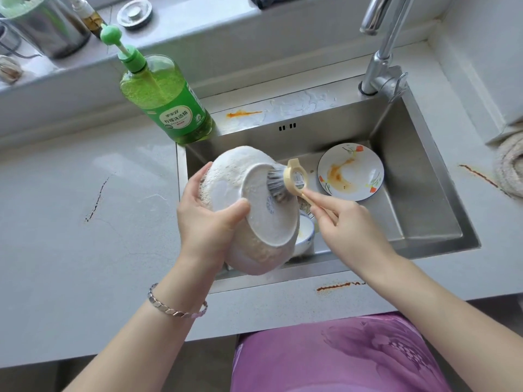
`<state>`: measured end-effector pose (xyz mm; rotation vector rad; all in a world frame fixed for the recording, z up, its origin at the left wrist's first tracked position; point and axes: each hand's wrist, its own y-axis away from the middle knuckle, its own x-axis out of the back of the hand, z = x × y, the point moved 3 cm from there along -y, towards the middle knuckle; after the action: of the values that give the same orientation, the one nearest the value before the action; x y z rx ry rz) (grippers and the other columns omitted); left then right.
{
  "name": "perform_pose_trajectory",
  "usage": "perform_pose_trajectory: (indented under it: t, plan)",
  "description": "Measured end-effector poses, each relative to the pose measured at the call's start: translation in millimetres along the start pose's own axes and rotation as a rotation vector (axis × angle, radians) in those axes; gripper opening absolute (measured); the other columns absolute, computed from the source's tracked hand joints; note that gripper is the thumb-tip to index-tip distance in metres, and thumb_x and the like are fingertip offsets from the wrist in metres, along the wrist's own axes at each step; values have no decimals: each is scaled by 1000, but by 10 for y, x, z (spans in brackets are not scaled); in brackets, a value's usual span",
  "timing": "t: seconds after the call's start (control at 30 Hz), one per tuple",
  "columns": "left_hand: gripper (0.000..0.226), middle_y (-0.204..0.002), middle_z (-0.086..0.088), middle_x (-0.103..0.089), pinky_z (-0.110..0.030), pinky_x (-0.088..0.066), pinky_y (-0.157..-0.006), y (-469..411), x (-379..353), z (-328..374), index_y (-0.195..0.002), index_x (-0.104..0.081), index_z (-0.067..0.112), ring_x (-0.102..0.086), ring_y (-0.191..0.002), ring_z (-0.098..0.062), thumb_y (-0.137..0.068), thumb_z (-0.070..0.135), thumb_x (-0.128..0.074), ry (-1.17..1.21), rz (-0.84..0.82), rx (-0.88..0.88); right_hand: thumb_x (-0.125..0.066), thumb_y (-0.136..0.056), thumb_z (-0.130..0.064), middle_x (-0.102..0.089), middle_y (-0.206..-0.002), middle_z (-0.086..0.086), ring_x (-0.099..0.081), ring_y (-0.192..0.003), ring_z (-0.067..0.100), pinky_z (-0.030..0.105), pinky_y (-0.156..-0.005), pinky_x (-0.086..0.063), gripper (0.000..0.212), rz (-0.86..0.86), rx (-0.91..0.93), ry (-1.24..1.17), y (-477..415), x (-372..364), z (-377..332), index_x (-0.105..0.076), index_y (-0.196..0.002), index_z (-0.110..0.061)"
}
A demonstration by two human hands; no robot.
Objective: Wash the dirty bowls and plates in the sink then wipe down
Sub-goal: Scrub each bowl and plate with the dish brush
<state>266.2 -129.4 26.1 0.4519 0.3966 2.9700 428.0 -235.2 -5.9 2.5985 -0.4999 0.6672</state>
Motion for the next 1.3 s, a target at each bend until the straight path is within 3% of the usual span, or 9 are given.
perform_pose_trajectory:
  t: [0.13,0.5,0.6,0.73,0.83,0.93,1.03,1.1,1.3]
  plan:
    - [67,-111,2,-64,-16,-54,-75,-126,15,78,-118,-55,27,-63,-87,-3,-59,3,-75,35,51,-14,-50,-93,-21,-46,-52,-13,-43,-51,4,28,-61,-36,39,-20,141,19,173,-128,-164,-54,-124,-45]
    - [68,-107,5,-64,-12,-52,-70,-166,34,-19,-116,-56,28,-63,-84,0,-53,8,-73,58,41,-57,-49,-93,-20,-34,-45,-6,-31,-47,10,31,-58,-30,40,-46,58,90,213,-109,-64,-53,-123,-47]
    - [68,-107,6,-64,-9,-50,-66,-170,64,-66,-117,-56,28,-62,-84,2,-55,7,-74,47,34,-52,-52,-93,-22,-50,-52,-15,-40,-53,7,22,-55,-32,40,-123,109,77,401,-159,-82,-54,-120,-51]
    - [67,-109,13,-62,-6,-46,-78,-143,90,-39,-115,-55,35,-59,-94,5,-53,16,-71,-119,-33,-168,-50,-94,-25,-70,-72,-13,-63,-66,-1,18,-60,-48,33,-161,-188,69,244,61,311,-55,-118,-47]
    - [68,-104,32,-58,0,-40,-78,-81,29,-21,-114,-52,45,-54,-92,17,-53,19,-69,-281,-190,-286,-54,-92,-26,-52,-61,-10,-39,-29,-3,7,-33,-25,34,-10,-407,-252,54,284,437,-54,-126,-24]
    - [69,-99,48,-52,1,-39,-72,34,-84,-47,-117,-51,51,-55,-85,16,-50,35,-62,-448,-390,-421,-54,-90,-40,-65,-69,12,-22,-27,2,12,-29,-17,35,-64,-515,-467,-89,411,313,-55,-114,-14]
    - [70,-103,31,-59,1,-38,-63,134,-215,-115,-121,-43,49,-58,-75,-2,-53,35,-55,-527,-519,-624,-52,-86,-52,-71,-76,20,-16,-31,4,12,-28,-13,39,-175,-549,-495,-115,428,164,-56,-110,-22]
    - [67,-74,5,-64,0,-34,-55,201,-293,-151,-122,-45,44,-46,-61,-13,-58,28,-55,-544,-543,-759,-51,-84,-57,-71,-82,23,-17,-31,3,12,-29,-12,43,-227,-569,-509,-82,418,141,-56,-112,-25]
    - [59,-66,15,-44,6,-25,-60,280,-490,-192,-120,-53,22,-30,-60,-4,-61,19,-56,-522,-591,-942,-61,-79,-55,-69,-89,28,-16,-32,3,12,-29,-13,45,-182,-660,-603,-89,324,197,-54,-106,-19]
